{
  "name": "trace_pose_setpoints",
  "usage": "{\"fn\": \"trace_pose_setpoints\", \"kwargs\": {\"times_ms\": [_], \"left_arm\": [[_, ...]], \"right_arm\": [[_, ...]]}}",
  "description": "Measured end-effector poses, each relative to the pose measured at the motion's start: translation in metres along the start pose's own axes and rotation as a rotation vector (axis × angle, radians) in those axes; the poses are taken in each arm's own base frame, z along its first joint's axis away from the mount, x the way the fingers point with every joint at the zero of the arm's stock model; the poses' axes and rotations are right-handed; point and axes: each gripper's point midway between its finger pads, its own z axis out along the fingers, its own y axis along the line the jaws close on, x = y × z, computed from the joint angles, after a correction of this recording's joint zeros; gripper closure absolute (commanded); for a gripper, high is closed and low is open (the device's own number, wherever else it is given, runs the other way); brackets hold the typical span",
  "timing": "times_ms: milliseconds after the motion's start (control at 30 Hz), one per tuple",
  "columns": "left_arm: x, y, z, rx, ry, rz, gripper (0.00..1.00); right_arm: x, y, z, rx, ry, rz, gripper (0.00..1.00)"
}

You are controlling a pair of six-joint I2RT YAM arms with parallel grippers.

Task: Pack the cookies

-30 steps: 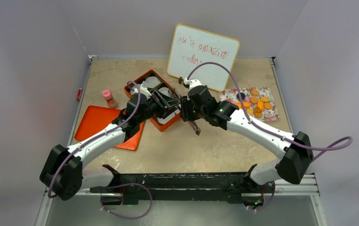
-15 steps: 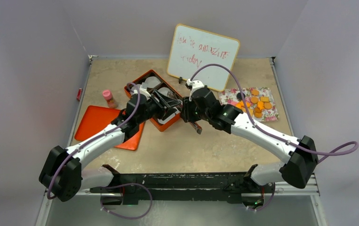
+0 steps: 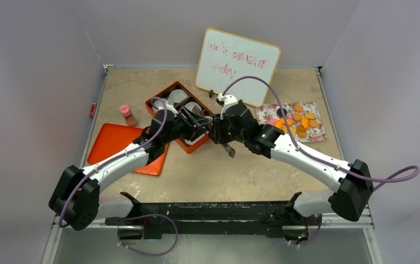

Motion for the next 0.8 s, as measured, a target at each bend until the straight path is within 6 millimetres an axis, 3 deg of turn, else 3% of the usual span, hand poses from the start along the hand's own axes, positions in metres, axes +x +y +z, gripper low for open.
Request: {"fn": "trace_pose_setpoints", "kwargs": {"times_ms": [233,533,800], "left_arm": [[-0.0008,0.0031,0.0030,-0.009,-0.003,-0.010,0.62],[-0.0047,-0.0016,0.0037,0.007,-0.024,-0.014,0.89],[-0.0048,-0.0015,0.0038,0.006,-0.027,-0.016,1.00]], "right_arm": [[-0.0014,0.0033,0.0003,-0.013,-0.007,-0.014,0.70],[0.0073,0.0037,0.0089,-0.016,0.023,-0.034,0.70],[0.0067,0.0039,0.0099,-0.016,0.020,-0.040,0.67]]}}
